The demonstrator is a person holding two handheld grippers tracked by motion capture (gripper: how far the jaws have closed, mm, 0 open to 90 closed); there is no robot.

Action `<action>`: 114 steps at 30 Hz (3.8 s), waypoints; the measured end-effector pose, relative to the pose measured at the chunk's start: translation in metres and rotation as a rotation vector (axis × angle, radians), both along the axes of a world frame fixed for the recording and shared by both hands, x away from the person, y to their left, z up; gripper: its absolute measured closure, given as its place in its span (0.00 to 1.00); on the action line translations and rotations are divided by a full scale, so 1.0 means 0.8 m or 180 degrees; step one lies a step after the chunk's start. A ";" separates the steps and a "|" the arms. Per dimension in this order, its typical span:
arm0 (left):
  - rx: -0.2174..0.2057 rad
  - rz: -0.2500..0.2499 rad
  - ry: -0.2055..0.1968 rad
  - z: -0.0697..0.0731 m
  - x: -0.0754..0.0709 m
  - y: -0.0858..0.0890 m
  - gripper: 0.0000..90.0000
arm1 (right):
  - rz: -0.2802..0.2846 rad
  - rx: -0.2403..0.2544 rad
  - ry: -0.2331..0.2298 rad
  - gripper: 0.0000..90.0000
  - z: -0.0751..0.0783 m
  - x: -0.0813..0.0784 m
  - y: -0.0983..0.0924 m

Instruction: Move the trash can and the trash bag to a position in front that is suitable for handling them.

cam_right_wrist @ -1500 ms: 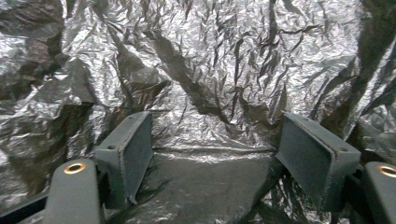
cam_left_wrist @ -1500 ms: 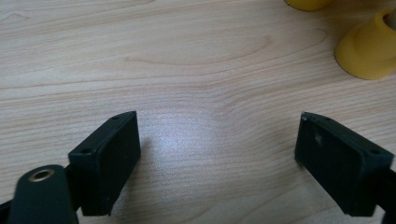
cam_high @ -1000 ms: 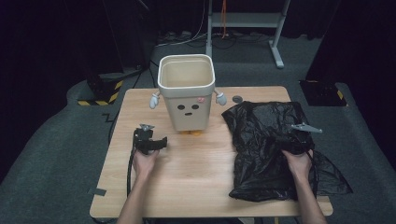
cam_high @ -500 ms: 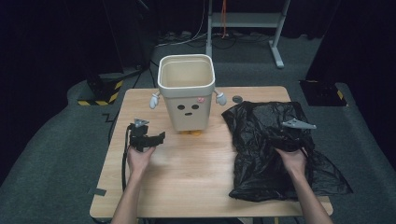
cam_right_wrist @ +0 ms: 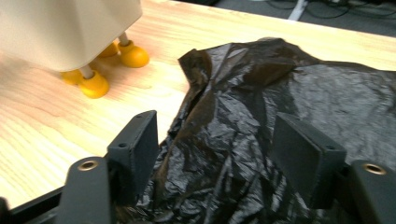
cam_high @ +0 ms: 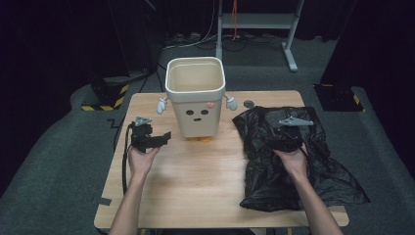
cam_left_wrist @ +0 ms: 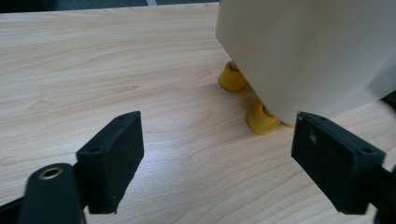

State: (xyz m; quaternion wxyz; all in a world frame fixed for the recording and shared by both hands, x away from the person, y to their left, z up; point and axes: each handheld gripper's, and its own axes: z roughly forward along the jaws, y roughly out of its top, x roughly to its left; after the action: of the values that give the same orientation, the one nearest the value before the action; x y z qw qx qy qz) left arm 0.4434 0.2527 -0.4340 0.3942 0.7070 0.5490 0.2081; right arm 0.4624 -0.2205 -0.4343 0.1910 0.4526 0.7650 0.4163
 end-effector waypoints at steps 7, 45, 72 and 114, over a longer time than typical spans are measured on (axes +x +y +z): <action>0.0099 -0.0060 -0.0048 0.018 0.009 -0.004 0.30 | 0.0198 0.0022 -0.0055 0.52 0.022 0.013 0.030; 0.0069 -0.0101 -0.0089 0.069 0.038 0.004 0.34 | 0.0573 0.0216 -0.0147 0.47 0.078 0.073 0.093; 0.0192 -0.0316 -0.0076 0.097 0.064 -0.015 0.49 | 0.0701 0.0320 -0.0104 0.58 0.105 0.100 0.131; 0.0041 -0.0414 -0.0195 0.092 0.076 -0.029 0.62 | 0.0576 0.0161 -0.0084 0.70 0.107 0.115 0.143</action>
State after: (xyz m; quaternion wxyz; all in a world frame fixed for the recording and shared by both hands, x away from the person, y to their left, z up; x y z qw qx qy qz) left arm 0.5043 0.2291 -0.3602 0.4189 0.7370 0.4884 0.2071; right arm 0.5546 -0.1058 -0.3487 0.1513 0.3807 0.7895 0.4570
